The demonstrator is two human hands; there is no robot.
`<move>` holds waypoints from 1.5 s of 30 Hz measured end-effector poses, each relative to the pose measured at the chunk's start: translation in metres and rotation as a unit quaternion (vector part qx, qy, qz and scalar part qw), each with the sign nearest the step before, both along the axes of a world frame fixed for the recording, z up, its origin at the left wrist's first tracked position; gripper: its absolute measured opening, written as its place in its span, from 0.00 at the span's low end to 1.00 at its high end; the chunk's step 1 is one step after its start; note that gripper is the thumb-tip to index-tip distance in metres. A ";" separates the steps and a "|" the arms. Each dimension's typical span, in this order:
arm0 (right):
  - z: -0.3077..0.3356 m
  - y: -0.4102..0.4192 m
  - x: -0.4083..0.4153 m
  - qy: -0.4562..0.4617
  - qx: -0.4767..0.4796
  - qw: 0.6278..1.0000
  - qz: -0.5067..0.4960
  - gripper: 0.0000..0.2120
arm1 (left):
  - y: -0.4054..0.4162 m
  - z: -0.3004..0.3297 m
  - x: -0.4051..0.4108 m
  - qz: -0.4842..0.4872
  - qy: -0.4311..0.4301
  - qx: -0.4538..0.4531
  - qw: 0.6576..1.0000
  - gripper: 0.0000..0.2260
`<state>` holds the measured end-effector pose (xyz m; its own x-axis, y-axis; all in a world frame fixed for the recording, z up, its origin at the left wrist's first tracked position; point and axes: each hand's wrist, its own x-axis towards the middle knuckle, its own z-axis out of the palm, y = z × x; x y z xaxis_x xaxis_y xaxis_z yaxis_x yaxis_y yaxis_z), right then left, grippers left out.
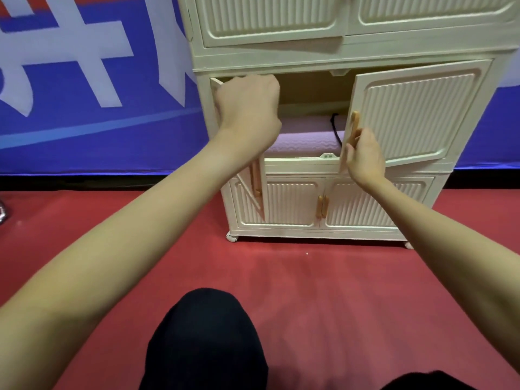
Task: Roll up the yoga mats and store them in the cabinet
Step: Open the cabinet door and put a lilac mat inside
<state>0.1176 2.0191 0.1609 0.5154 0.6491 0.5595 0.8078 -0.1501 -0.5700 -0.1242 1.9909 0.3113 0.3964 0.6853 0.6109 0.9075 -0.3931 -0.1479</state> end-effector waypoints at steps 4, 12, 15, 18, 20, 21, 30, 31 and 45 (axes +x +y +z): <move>0.004 -0.002 0.012 0.009 -0.014 0.999 0.040 0.08 | 0.017 -0.022 0.024 -0.116 -0.061 0.019 0.991 0.08; 0.007 -0.004 0.026 -0.011 -0.035 0.996 0.079 0.06 | 0.067 -0.070 0.054 -0.275 -0.105 0.017 0.955 0.38; 0.005 -0.001 0.027 -0.023 -0.024 0.996 0.084 0.07 | 0.069 -0.085 0.069 -0.277 -0.217 0.017 0.936 0.44; 0.006 0.001 0.031 -0.038 -0.014 0.994 0.097 0.08 | 0.068 -0.104 0.083 -0.261 -0.359 -0.005 0.896 0.39; 0.007 0.004 0.036 -0.048 -0.012 0.993 0.108 0.08 | 0.070 -0.112 0.088 -0.272 -0.400 -0.066 0.872 0.26; 0.007 0.005 0.038 -0.048 -0.016 0.992 0.114 0.08 | 0.071 -0.116 0.090 -0.280 -0.396 -0.099 0.869 0.19; 0.014 0.025 0.051 -0.054 -0.042 0.987 0.143 0.09 | 0.100 -0.127 0.117 -0.322 -0.321 -0.236 0.859 0.07; 0.013 0.028 0.051 -0.052 -0.042 0.987 0.145 0.08 | 0.104 -0.125 0.120 -0.320 -0.322 -0.244 0.857 0.08; 0.020 0.073 0.054 -0.054 -0.098 0.989 0.096 0.06 | 0.165 -0.114 0.177 -0.240 -0.345 -0.274 0.865 0.07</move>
<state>0.1713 2.0921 0.1813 0.3159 0.8311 0.4578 0.8870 -0.0873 -0.4535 0.0524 2.1557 0.1970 0.3866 0.8042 0.4515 0.4178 -0.5892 0.6916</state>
